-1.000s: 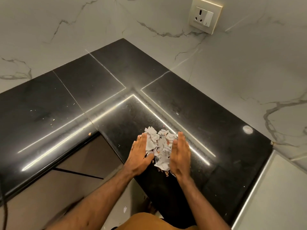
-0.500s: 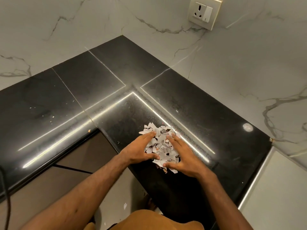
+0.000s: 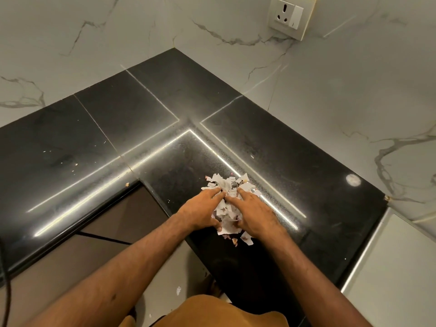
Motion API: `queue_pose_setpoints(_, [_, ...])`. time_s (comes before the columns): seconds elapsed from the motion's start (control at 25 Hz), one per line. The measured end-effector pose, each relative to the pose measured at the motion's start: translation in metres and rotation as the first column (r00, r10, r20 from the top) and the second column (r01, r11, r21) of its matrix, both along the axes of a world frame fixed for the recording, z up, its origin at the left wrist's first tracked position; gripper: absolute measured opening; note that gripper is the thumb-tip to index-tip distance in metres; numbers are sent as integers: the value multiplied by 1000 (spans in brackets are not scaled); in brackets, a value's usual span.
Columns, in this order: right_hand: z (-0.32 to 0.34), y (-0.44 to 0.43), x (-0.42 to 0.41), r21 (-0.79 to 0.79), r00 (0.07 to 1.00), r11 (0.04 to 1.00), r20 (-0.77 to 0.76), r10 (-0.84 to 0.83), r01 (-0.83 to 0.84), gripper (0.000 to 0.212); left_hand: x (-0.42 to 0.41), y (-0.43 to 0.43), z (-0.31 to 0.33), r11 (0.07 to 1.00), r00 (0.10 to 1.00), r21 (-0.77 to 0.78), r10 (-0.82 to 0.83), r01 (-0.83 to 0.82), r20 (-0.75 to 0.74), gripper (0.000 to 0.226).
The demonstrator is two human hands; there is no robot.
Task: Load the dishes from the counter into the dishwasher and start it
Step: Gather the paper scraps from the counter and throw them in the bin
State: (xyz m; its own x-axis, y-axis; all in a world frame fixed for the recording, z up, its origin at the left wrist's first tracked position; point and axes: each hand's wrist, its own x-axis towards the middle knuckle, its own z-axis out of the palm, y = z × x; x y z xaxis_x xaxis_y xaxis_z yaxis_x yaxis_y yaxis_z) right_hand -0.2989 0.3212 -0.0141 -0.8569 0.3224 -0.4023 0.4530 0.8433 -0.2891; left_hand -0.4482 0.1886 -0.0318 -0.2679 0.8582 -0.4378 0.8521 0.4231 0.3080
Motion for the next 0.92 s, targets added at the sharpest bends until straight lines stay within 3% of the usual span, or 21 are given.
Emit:
queue_pose_setpoints(0.2, [8,5,-4,-17,998,998,-26,-64,64,78,1,5,8,997,999,80,-24,20,47,98])
queue_pose_setpoints(0.32, [10,10,-3,23,993,996,-79,-87,89,84,4,5,11,989,997,136,56,-49,-45,122])
queue_pose_setpoints(0.44, [7,10,-6,51,998,996,-8,-69,69,97,6,12,10,997,998,48,61,-59,-28,132])
queue_pose_setpoints(0.52, [5,9,-9,41,997,997,41,-71,70,99,9,18,12,999,999,8,45,-44,-18,121])
queue_pose_setpoints(0.64, [0,7,-15,-12,992,992,5,-122,123,82,13,26,15,997,997,41,69,-70,22,86])
queue_pose_setpoints(0.8, [-2,7,-19,-3,981,985,-86,-174,174,53,14,41,14,997,995,-19,79,-80,-62,41])
queue_pose_setpoints(0.92, [4,3,-23,-7,980,983,-82,-182,182,39,17,49,20,991,987,-70,108,-117,-117,28])
